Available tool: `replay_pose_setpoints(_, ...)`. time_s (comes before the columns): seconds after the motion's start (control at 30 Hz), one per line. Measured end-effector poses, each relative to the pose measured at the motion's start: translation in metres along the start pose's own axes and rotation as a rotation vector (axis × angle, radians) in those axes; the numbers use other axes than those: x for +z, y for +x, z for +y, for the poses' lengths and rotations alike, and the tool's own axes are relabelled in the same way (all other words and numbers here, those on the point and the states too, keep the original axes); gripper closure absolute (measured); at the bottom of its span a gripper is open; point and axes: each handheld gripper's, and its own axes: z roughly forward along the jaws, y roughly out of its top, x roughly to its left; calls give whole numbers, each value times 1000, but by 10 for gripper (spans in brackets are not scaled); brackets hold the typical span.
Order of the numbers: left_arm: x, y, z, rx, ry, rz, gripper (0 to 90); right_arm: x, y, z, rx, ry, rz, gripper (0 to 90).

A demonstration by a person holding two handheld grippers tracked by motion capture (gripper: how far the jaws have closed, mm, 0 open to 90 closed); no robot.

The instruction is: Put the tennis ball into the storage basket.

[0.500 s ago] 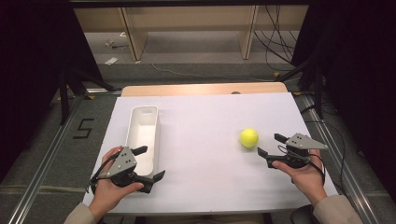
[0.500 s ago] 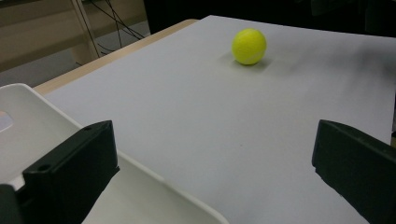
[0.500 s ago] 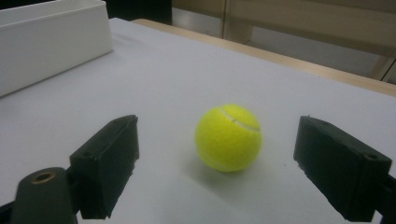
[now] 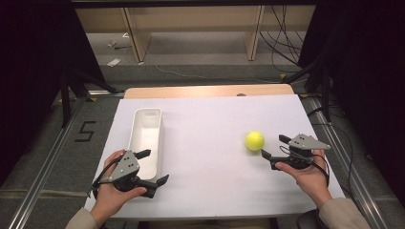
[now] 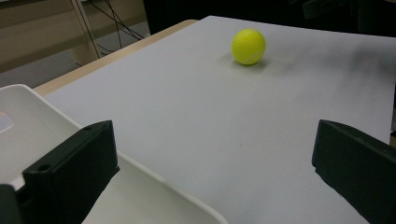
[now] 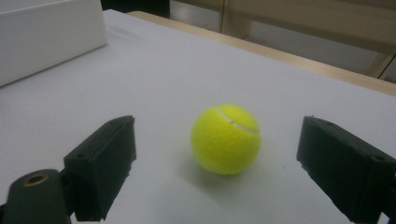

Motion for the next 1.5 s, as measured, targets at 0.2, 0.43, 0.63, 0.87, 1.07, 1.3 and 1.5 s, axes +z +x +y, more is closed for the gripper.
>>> replay_pose_setpoints(0.2, -1, -1, 0, -2, 0, 2, 0, 14, -4, 1, 3, 36, -5, 82)
replay_pose_setpoints(0.43, -1, -1, 0, -3, -1, 2, 0, 32, -7, 4, -7, 68, -4, 69)
replay_pose_setpoints(0.63, -2, -1, 0, -1, -1, 3, 0, 45, -10, 5, -7, 87, -5, 69)
replay_pose_setpoints(0.87, -2, -1, 0, -2, -3, 3, 0, 61, -13, 5, -6, 118, -4, 70)
replay_pose_setpoints(1.07, -2, -1, 0, -2, -4, 2, 0, 72, -16, 4, 1, 141, -7, 75)
replay_pose_setpoints(1.3, -2, -1, 0, -3, -5, 1, 0, 82, -17, 2, 3, 170, -2, 83)
replay_pose_setpoints(1.5, -2, -1, 0, -1, -4, 0, 0, 90, -17, 0, 8, 191, 3, 102)
